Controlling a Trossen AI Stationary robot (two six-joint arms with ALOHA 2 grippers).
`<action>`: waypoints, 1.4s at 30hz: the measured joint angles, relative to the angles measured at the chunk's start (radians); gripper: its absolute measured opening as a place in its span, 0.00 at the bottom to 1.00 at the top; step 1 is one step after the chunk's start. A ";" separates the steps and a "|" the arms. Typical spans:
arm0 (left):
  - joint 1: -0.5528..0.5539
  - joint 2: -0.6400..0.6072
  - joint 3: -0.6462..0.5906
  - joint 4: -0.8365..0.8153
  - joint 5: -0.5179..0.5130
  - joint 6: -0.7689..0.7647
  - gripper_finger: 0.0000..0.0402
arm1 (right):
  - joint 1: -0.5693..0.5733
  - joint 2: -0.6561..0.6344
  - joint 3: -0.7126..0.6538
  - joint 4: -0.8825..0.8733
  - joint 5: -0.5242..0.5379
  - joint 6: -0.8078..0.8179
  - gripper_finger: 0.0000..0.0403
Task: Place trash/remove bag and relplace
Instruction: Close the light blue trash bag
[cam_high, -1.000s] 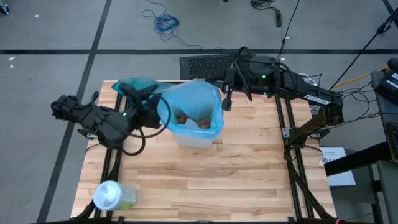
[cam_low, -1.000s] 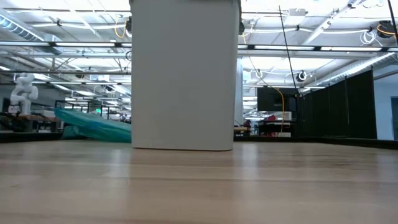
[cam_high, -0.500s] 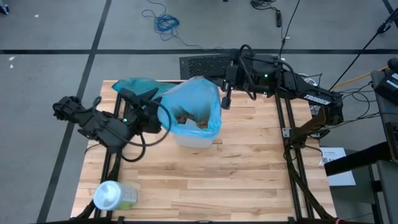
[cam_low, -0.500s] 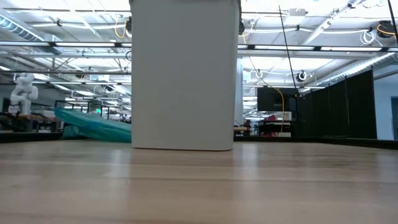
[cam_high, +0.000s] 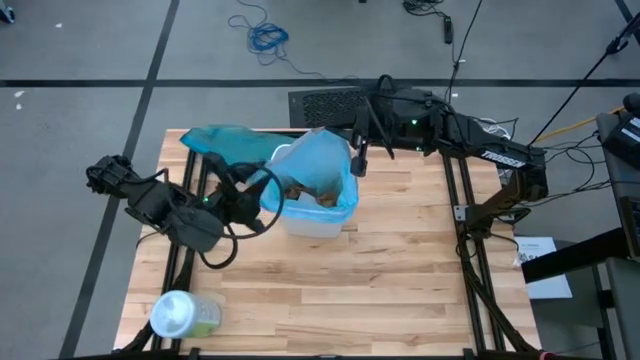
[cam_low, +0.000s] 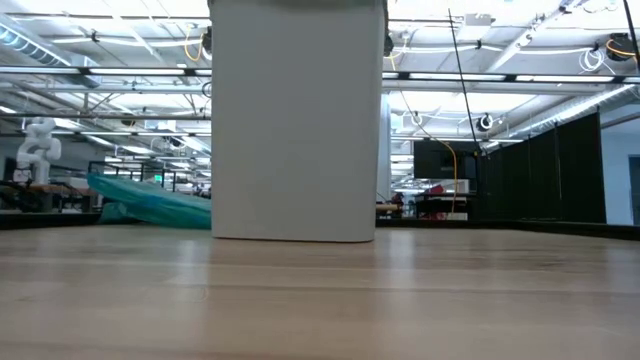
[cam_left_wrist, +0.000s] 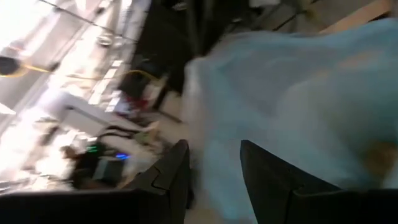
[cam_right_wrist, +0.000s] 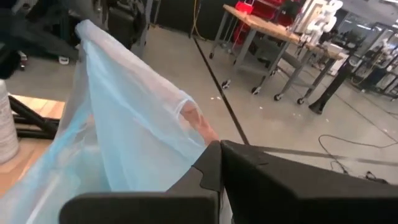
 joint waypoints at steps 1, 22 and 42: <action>0.000 0.000 0.000 -0.033 0.029 -0.051 0.35 | 0.000 0.003 0.000 -0.005 0.000 0.000 0.00; 0.041 -0.009 0.237 -0.076 0.322 -0.149 0.35 | 0.001 0.019 -0.001 -0.042 -0.001 -0.026 0.00; 0.479 0.050 0.253 0.043 0.889 -0.077 0.35 | 0.095 0.019 -0.001 0.063 -0.008 -0.167 0.00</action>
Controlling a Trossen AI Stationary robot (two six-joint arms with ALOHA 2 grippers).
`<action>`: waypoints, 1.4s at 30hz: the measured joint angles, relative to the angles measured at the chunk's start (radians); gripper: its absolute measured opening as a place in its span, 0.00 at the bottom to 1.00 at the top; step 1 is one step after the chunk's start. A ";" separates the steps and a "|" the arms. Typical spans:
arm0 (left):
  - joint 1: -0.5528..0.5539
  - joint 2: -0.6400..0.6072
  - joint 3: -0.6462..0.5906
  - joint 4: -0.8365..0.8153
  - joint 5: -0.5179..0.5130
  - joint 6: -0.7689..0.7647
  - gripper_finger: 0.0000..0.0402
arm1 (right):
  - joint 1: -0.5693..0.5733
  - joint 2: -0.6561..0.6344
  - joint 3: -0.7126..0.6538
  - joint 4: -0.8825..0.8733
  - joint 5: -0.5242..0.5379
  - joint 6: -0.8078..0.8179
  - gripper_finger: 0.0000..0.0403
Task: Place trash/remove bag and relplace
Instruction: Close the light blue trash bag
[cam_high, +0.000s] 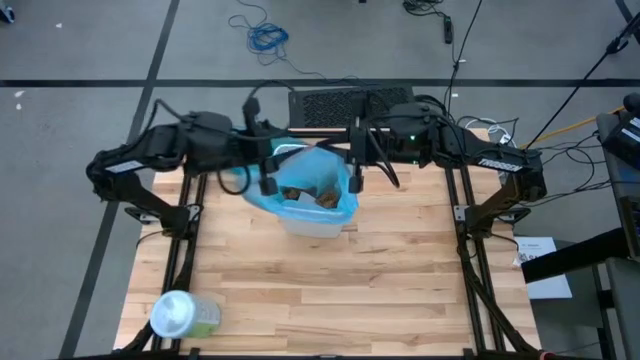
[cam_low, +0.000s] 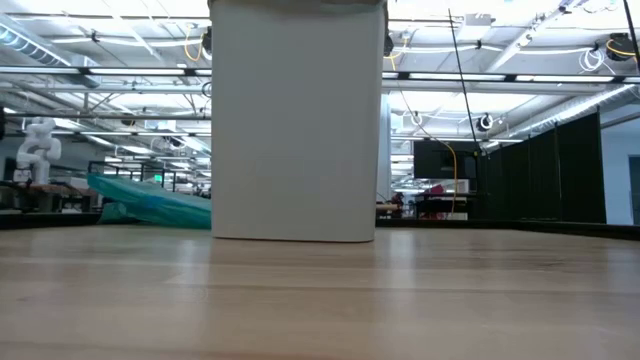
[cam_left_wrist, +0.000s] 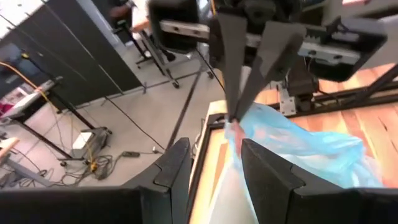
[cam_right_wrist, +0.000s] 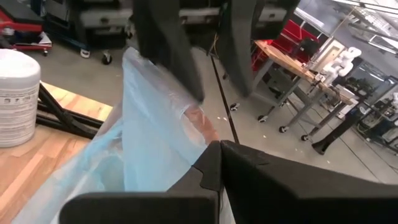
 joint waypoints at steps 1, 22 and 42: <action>0.008 0.011 0.000 0.000 0.009 0.000 0.35 | 0.000 0.000 0.000 0.000 0.000 0.002 0.00; 0.064 0.065 -0.002 0.032 0.094 0.006 0.26 | 0.000 0.000 0.000 -0.008 0.000 0.026 0.00; 0.065 0.052 0.060 0.040 0.069 0.061 0.00 | -0.001 -0.017 0.070 -0.014 0.006 0.105 0.11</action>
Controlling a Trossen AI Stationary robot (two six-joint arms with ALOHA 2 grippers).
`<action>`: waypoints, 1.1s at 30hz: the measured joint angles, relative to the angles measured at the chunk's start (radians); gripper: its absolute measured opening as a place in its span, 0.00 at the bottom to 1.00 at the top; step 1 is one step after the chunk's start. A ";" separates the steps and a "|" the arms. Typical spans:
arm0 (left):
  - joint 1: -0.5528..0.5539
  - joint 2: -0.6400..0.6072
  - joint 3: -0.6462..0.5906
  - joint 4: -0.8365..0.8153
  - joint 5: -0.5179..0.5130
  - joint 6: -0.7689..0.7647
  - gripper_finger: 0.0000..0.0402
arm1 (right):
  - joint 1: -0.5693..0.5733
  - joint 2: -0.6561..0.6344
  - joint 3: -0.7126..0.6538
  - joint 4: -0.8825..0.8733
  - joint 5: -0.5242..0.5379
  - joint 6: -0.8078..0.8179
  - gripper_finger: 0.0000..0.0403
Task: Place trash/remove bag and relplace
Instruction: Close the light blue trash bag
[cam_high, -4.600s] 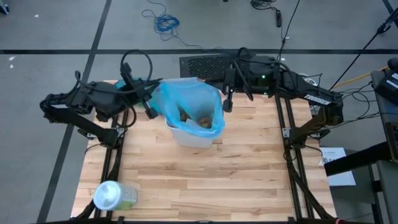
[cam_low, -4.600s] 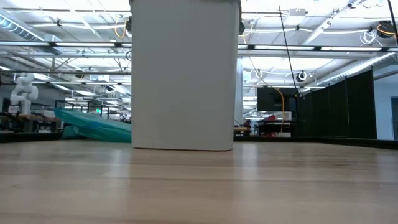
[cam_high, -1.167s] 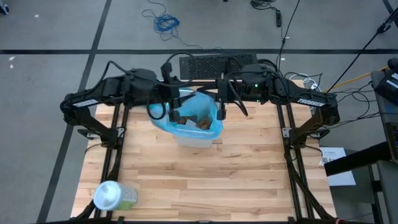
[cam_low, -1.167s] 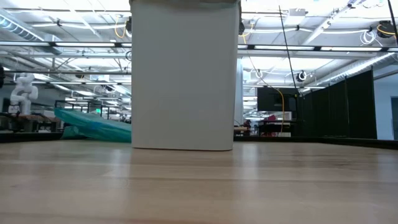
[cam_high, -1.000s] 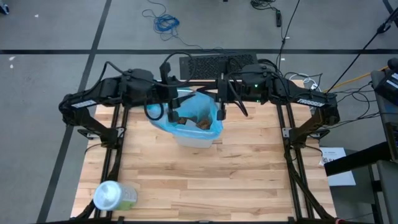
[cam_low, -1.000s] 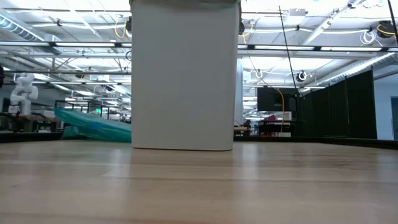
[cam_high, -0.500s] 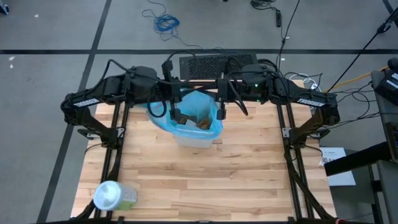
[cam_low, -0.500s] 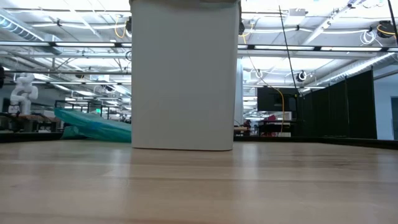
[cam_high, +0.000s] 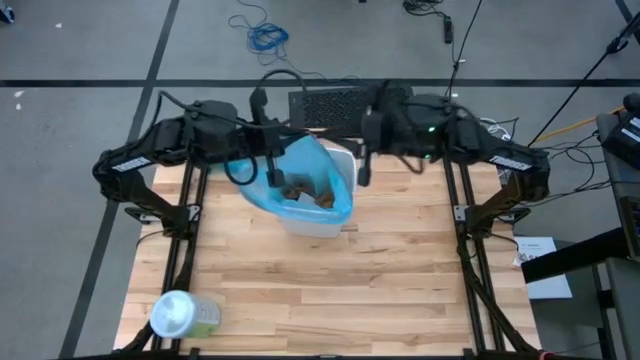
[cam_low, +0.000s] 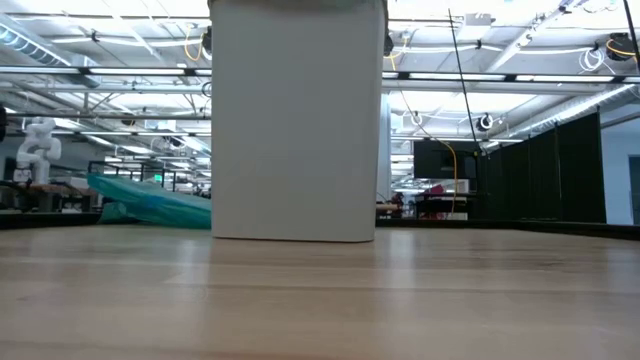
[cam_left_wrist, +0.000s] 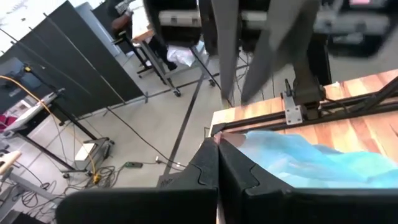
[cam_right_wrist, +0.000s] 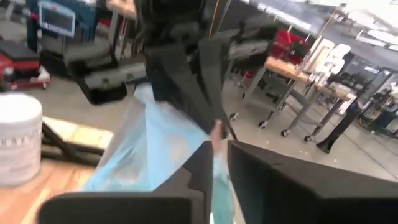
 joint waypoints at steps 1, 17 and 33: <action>-0.001 0.000 0.010 -0.007 -0.001 0.000 0.00 | -0.004 -0.003 0.016 -0.010 -0.001 0.000 0.14; -0.081 0.000 0.060 -0.090 -0.012 -0.001 0.00 | -0.285 0.015 -0.056 -0.210 -0.502 -0.056 0.44; -0.081 0.011 0.061 -0.105 -0.009 -0.011 0.00 | -0.232 0.117 -0.179 0.130 -0.742 0.000 0.54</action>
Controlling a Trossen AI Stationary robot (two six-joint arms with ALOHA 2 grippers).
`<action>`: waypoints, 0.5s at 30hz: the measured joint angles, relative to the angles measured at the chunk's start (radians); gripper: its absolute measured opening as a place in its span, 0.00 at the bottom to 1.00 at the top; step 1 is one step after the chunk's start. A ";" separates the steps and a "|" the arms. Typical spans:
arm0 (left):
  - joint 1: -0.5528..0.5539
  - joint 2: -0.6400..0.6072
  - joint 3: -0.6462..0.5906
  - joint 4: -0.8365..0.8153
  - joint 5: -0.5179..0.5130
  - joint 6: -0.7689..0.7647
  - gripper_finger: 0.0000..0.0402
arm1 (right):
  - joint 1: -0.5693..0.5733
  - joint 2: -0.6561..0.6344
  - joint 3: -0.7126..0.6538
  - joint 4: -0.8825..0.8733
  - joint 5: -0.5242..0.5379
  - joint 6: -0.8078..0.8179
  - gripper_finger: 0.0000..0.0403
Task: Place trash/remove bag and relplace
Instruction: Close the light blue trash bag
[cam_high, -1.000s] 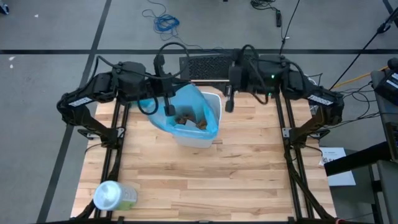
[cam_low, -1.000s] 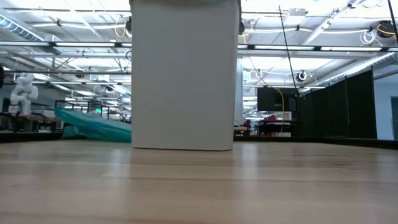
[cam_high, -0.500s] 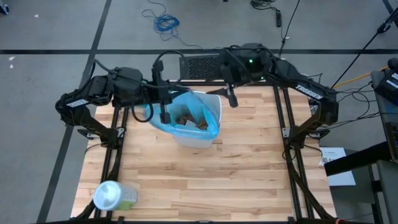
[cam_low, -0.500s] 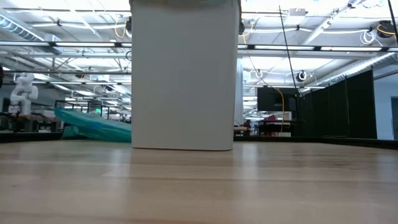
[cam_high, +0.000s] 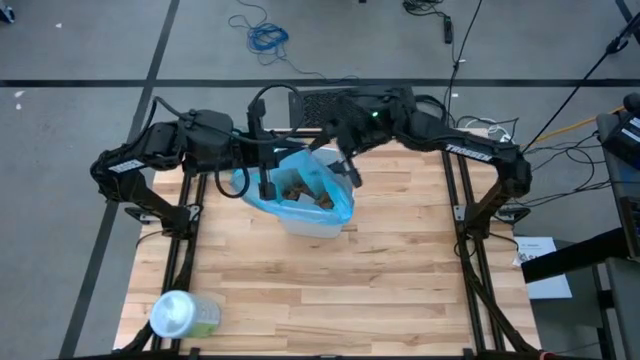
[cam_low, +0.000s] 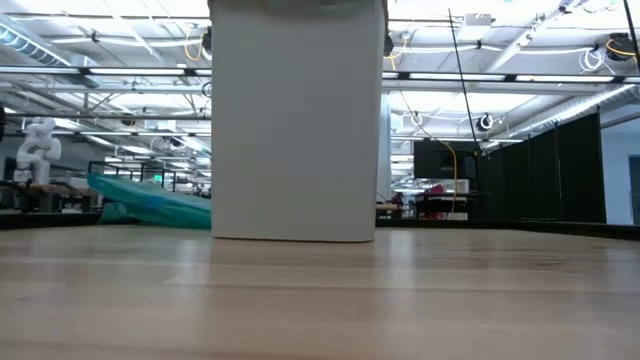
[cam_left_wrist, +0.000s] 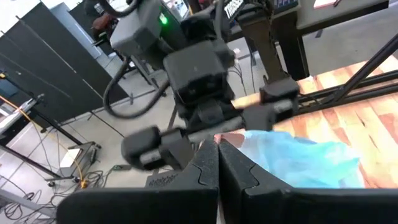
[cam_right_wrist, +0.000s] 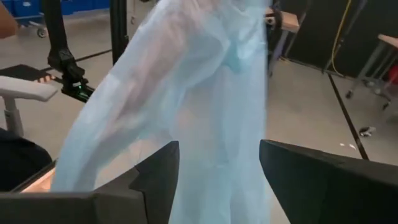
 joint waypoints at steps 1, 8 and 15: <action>0.000 0.002 0.000 0.000 0.004 0.000 0.00 | 0.007 0.012 0.000 0.016 0.002 0.000 0.54; 0.000 0.005 0.000 0.019 0.012 0.000 0.00 | 0.023 0.067 -0.001 0.129 0.100 0.024 0.41; 0.000 0.004 0.000 0.031 0.026 0.001 0.00 | 0.034 0.071 -0.001 0.113 0.215 0.000 0.03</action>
